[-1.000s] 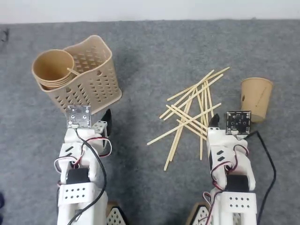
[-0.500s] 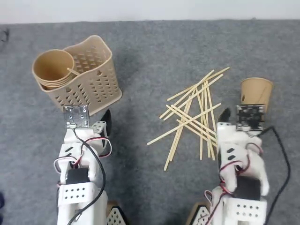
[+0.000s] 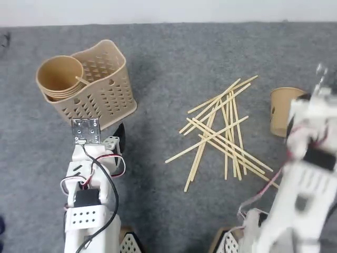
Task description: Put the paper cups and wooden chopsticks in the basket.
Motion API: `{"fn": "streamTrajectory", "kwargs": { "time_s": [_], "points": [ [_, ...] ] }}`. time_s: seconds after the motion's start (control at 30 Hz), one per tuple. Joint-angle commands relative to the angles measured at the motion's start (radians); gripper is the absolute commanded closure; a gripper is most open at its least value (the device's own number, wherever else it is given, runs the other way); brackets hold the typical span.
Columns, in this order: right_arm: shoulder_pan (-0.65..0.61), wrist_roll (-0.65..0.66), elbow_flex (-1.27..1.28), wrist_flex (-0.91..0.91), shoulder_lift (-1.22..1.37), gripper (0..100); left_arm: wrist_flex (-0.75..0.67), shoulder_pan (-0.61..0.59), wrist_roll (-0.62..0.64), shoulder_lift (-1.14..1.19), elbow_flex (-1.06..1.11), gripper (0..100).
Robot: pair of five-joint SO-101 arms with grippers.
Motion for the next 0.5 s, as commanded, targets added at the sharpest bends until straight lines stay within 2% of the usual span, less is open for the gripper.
{"fn": "streamTrajectory", "kwargs": {
  "time_s": [0.0, 0.3, 0.4, 0.47],
  "points": [
    [0.008, 0.014, -0.374, 0.099, 0.371, 90.8, 0.002, -0.003, 0.011, -0.014, -0.005, 79],
    [0.015, 0.015, -1.287, 0.587, 1.113, 92.9, 0.002, -0.002, -0.015, -0.014, -0.005, 79],
    [0.025, 0.015, -1.501, 0.688, 1.28, 99.8, 0.002, 0.0, -0.04, -0.014, -0.005, 79],
    [0.048, 0.012, -1.619, 0.72, 1.368, 98.3, 0.0, 0.0, -0.04, -0.014, -0.005, 79]
  ]
}}
